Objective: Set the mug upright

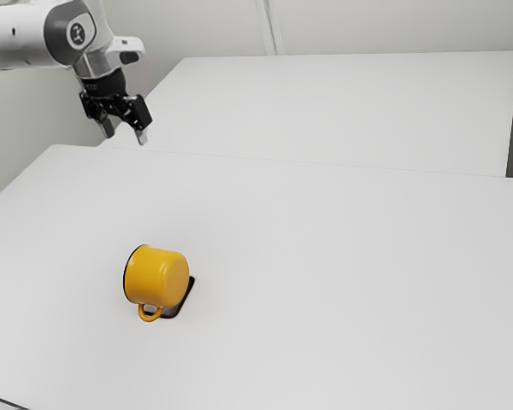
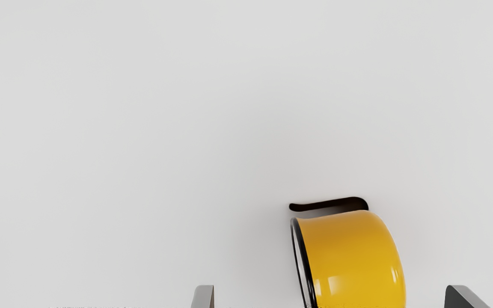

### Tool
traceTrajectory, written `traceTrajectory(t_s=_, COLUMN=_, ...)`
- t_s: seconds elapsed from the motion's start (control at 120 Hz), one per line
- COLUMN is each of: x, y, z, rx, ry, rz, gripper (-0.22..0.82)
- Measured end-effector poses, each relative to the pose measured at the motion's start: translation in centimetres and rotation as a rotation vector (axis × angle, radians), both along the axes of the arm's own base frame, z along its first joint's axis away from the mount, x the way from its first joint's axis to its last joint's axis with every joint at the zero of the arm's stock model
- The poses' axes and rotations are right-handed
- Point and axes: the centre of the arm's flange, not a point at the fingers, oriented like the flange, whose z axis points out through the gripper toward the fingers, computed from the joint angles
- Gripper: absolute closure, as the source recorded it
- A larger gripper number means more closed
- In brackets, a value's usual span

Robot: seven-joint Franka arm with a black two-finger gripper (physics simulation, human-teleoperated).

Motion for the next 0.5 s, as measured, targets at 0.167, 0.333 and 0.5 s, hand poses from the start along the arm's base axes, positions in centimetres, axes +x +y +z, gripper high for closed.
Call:
traceTrajectory(t_s=0.167, x=-3.7, y=0.3, z=-2.2, rx=-0.046, ry=0.029, rz=-0.015, gripper=0.02)
traceTrajectory(t_s=0.333, x=-7.4, y=2.4, z=-7.1, rx=-0.225, ry=0.065, rz=0.07, gripper=0.02)
traceTrajectory(t_s=0.5, x=-12.3, y=5.1, z=-11.1, rx=-0.469, ry=0.077, rz=0.205, gripper=0.02)
